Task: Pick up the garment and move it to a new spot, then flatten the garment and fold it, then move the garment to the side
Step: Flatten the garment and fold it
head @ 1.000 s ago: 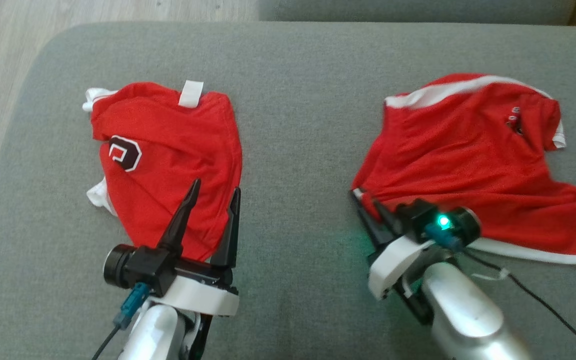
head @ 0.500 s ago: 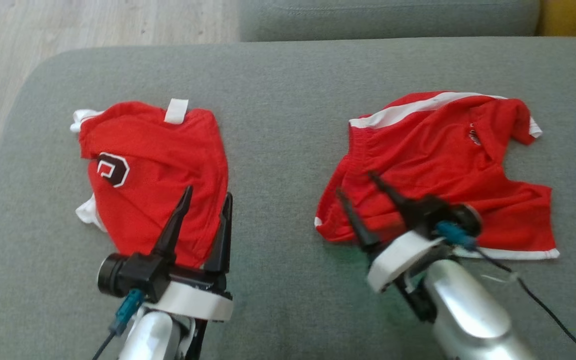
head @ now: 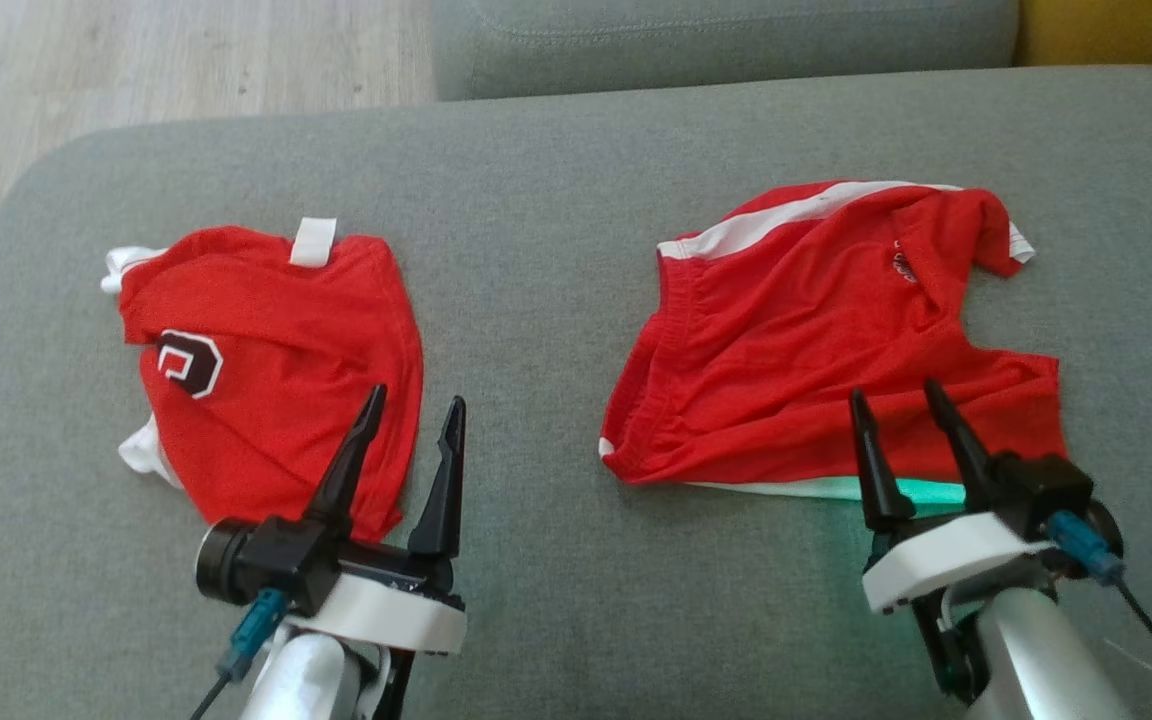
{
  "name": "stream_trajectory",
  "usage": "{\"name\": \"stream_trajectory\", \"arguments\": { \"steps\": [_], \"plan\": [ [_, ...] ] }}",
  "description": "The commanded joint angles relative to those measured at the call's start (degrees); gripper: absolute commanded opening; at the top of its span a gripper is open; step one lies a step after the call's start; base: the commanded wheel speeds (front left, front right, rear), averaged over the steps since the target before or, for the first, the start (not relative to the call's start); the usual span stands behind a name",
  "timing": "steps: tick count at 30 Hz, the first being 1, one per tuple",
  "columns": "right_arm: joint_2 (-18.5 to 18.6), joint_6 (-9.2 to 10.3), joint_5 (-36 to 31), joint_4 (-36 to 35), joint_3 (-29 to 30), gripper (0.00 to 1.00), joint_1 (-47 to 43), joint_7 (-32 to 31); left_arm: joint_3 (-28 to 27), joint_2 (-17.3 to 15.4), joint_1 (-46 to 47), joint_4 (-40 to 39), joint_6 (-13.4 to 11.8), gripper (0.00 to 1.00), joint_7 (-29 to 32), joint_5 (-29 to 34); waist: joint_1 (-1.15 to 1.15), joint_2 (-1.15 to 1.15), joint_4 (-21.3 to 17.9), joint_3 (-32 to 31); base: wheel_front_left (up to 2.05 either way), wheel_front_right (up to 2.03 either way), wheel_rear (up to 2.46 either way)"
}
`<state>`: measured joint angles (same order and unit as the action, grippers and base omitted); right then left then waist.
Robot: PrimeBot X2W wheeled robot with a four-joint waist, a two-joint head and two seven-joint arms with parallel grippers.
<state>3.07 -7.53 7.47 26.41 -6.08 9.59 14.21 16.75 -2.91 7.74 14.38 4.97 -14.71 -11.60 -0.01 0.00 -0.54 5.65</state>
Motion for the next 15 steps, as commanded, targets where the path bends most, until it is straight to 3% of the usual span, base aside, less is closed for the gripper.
{"name": "stream_trajectory", "arguments": {
  "steps": [1, 7, 15],
  "plan": [
    [-0.2, 0.04, -0.7, -2.6, -0.8, 1.00, 1.7, 0.8, -1.6, 0.0, 1.2, -2.0, -0.2, 1.00, -0.3, 0.3, 0.01, 0.00, 0.2, 0.5, 0.00, 0.00, 0.00],
    [-0.2, 0.04, -4.9, -3.3, -0.7, 1.00, 6.8, -1.4, -1.0, 0.0, 2.5, -2.0, 0.1, 1.00, -0.3, 0.5, 0.01, 0.00, 1.7, 3.3, 0.00, 0.00, 0.00],
    [-0.2, 0.04, -6.3, 5.6, -1.2, 1.00, 19.0, -14.4, 0.0, 0.0, 4.9, -1.4, 0.7, 1.00, -0.3, 0.0, 0.01, 0.00, 5.6, 7.7, 0.00, 0.00, 0.00]
  ]
}}
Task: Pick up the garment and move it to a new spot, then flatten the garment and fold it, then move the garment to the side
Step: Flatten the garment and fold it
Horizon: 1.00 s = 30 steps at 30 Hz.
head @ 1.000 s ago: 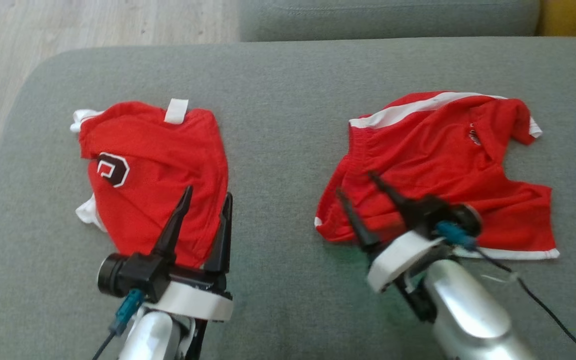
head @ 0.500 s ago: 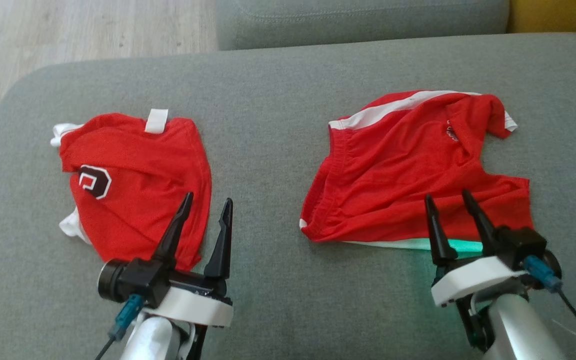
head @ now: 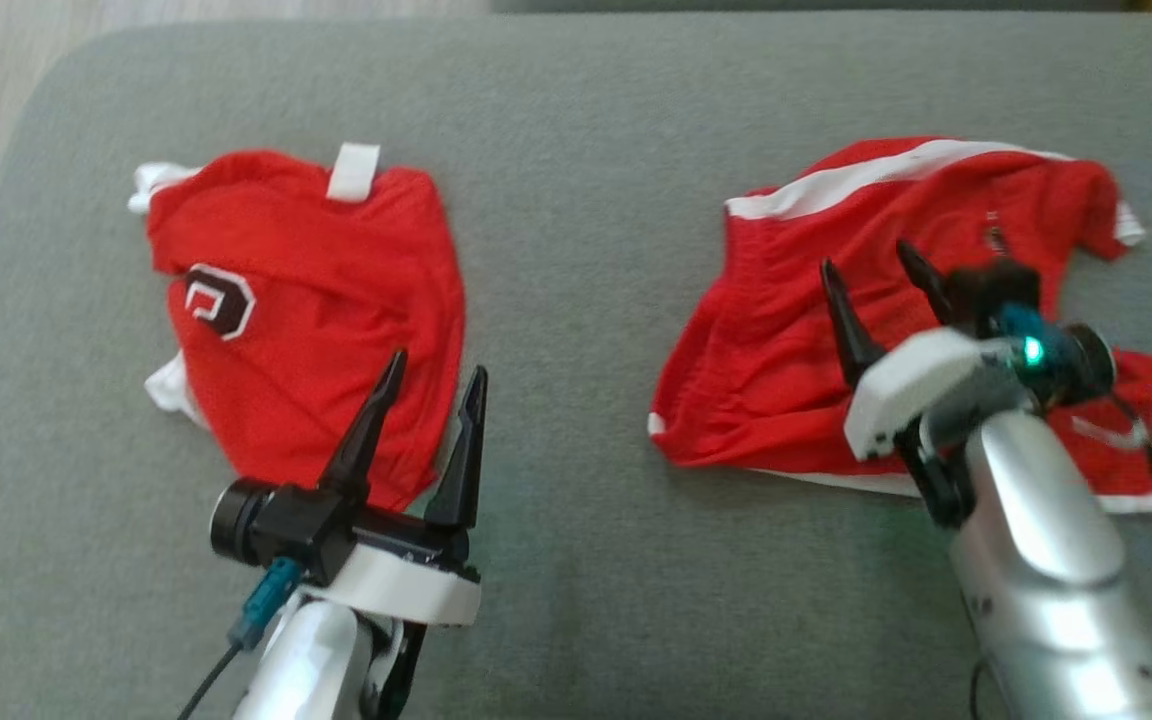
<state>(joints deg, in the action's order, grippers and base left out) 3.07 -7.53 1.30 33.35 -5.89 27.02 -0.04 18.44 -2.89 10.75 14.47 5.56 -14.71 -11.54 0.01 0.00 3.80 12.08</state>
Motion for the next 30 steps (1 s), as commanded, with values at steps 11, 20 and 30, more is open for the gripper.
{"name": "stream_trajectory", "arguments": {
  "steps": [11, 20, 30],
  "plan": [
    [0.4, 0.04, -4.6, 14.9, 4.3, 0.83, 12.2, -11.2, 0.1, 0.0, 3.3, -1.0, -0.3, 1.00, -0.3, -1.5, -0.01, 0.00, 5.8, 3.3, 0.00, 0.00, 0.00],
    [1.9, 0.04, -8.5, 19.9, 8.6, 0.00, 18.2, -6.7, 0.2, 0.0, 3.9, -1.3, -0.5, 1.00, -0.3, -1.8, -0.01, 0.00, 6.8, 4.2, 0.00, 0.00, 0.00],
    [4.7, 0.04, -16.8, 23.3, 12.9, 0.00, 26.3, -1.3, 0.5, 0.0, 4.9, -1.2, -0.6, 1.00, -0.3, -2.0, -0.01, 0.00, 6.6, 5.1, 0.00, 0.00, 0.00]
  ]
}}
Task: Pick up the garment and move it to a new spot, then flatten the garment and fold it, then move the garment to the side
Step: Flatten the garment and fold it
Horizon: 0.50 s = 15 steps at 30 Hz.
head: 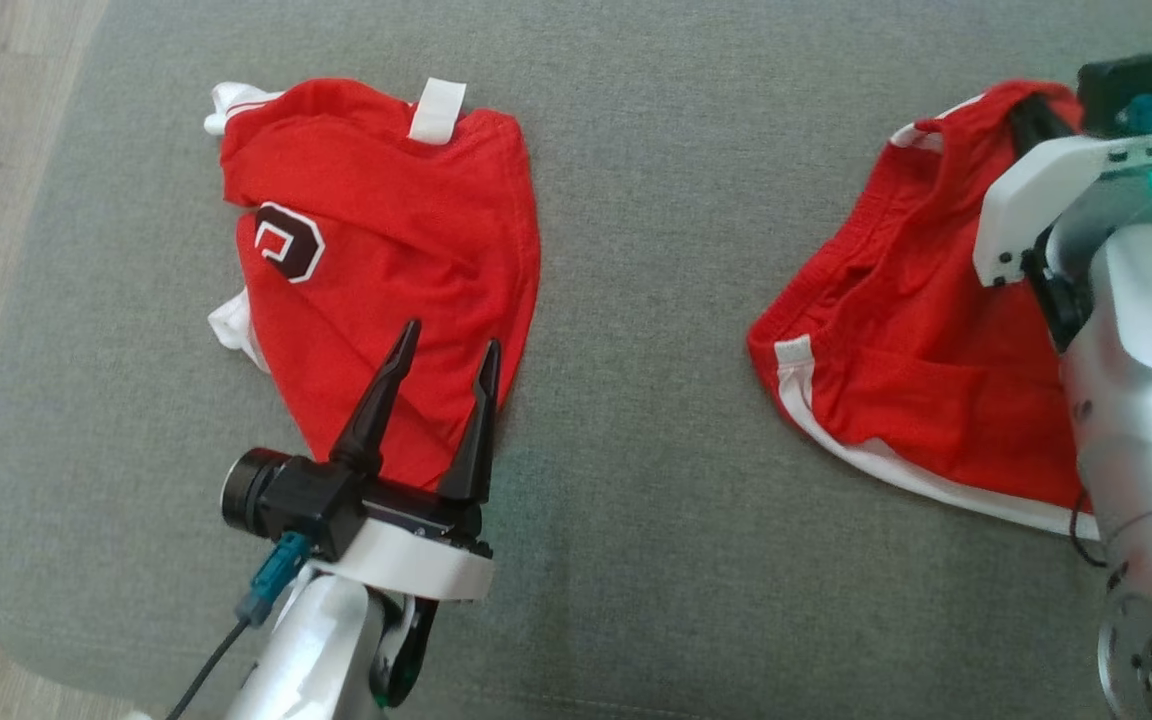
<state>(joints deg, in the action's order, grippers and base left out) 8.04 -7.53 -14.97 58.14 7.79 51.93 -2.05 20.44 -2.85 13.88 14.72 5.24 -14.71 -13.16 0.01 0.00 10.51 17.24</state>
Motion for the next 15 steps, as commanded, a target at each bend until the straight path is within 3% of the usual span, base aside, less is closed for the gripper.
{"name": "stream_trajectory", "arguments": {
  "steps": [1, 2, 11, 15],
  "plan": [
    [-0.2, 0.04, -2.0, -1.5, -0.6, 0.39, 1.6, 1.5, -1.5, 0.0, 1.7, -1.4, -0.3, 1.00, -0.3, -0.3, -0.01, 0.00, -0.3, -0.2, 0.00, 0.00, 0.00],
    [-0.2, 0.04, -3.1, -1.5, -0.3, 1.00, 1.6, 2.5, -1.6, 0.0, 1.7, -1.4, -0.3, 1.00, -0.3, -0.3, -0.01, 0.00, -0.6, -0.4, 0.00, 0.00, 0.00],
    [-4.9, 0.04, -5.1, -2.9, 4.3, 1.00, -5.6, 14.7, -3.5, -0.1, -0.2, -1.3, -0.2, 1.00, -0.3, 1.0, -0.01, 0.00, -5.8, -5.1, 0.00, 0.00, 0.00],
    [-5.1, 0.04, 3.4, -5.8, 0.1, 1.00, -11.4, 16.9, -4.5, -0.1, -1.5, -1.4, 0.0, 1.00, -0.3, 1.6, -0.01, 0.00, -8.8, -7.9, 0.00, 0.00, 0.00]
  ]
}}
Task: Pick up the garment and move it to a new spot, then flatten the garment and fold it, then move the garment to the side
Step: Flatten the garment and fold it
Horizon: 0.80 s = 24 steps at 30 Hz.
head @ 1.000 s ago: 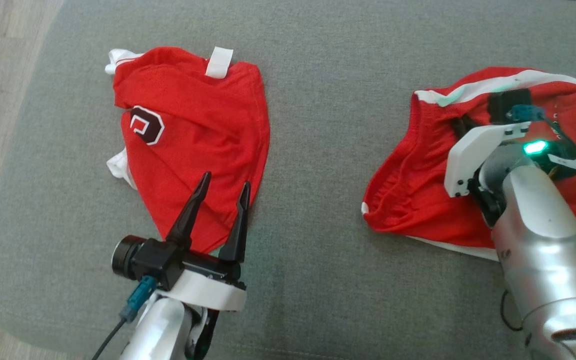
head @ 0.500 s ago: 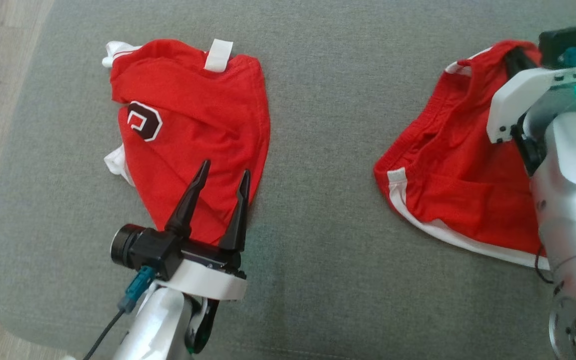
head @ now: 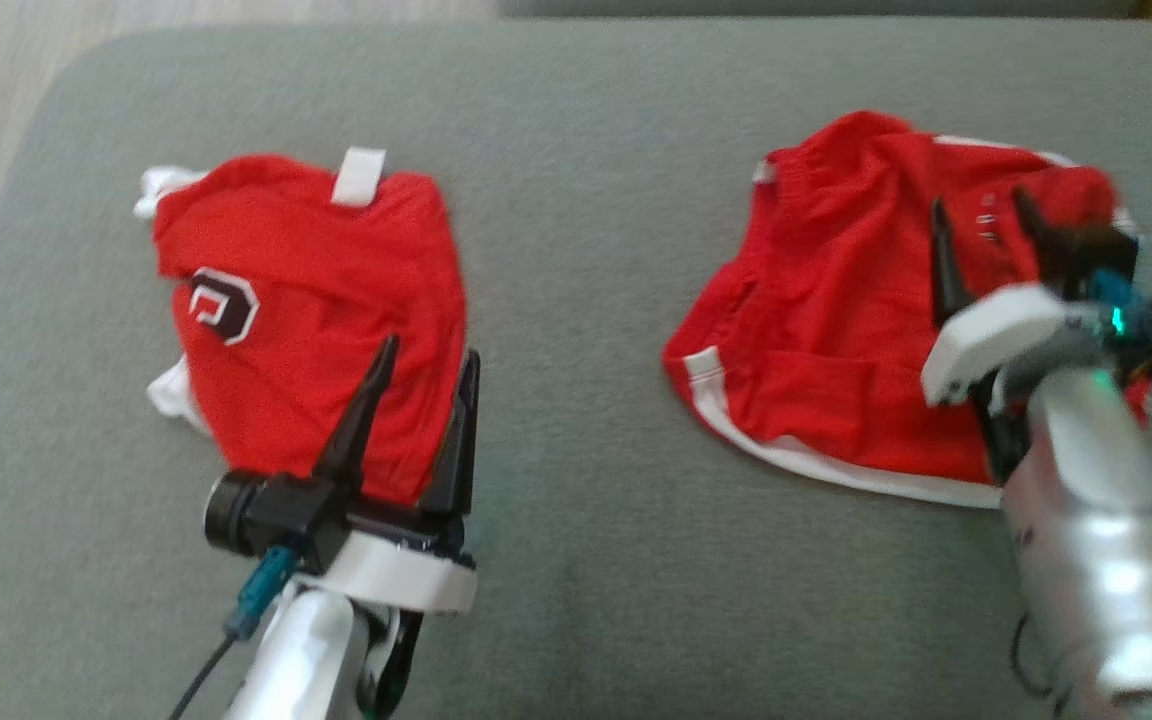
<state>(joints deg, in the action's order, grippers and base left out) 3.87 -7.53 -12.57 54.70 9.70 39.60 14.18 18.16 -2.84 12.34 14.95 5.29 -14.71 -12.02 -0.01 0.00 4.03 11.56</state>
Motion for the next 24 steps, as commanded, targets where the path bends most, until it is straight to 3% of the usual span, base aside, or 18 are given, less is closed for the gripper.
{"name": "stream_trajectory", "arguments": {
  "steps": [1, 8, 13, 19, 24],
  "plan": [
    [-1.0, 0.04, 3.8, -5.1, -3.6, 1.00, -1.0, 0.7, -2.4, -0.2, -0.3, -1.6, 0.0, 1.00, -0.3, 0.6, 0.01, 0.00, -3.2, -2.8, 0.00, 0.00, 0.00],
    [-1.0, 0.04, 12.3, -27.0, -8.4, 1.00, -19.1, 0.8, -3.1, -0.5, -2.1, -1.4, 0.3, 1.00, -0.3, 1.5, 0.01, 0.00, -8.3, -5.5, 0.00, 0.00, 0.00],
    [-1.0, 0.04, 15.7, -35.8, -9.8, 1.00, -28.0, 0.8, -3.5, -0.4, -2.2, -1.2, 0.3, 1.00, -0.3, 2.0, 0.01, 0.00, -10.0, -5.8, 0.00, 0.00, 0.00],
    [-1.0, 0.04, 17.7, -40.7, -9.0, 1.00, -34.5, 0.8, -2.4, -1.0, -1.1, 0.5, 0.7, 1.00, -0.3, 3.6, 0.01, 0.00, -11.9, -5.3, 0.00, 0.00, 0.00],
    [-1.0, 0.04, 18.6, -41.8, -9.4, 1.00, -34.3, 0.8, 2.4, -3.6, 2.2, 3.1, 1.6, 1.00, -0.3, 6.8, 0.01, 0.00, -12.7, -3.8, 0.00, 0.00, 0.00]
  ]
}}
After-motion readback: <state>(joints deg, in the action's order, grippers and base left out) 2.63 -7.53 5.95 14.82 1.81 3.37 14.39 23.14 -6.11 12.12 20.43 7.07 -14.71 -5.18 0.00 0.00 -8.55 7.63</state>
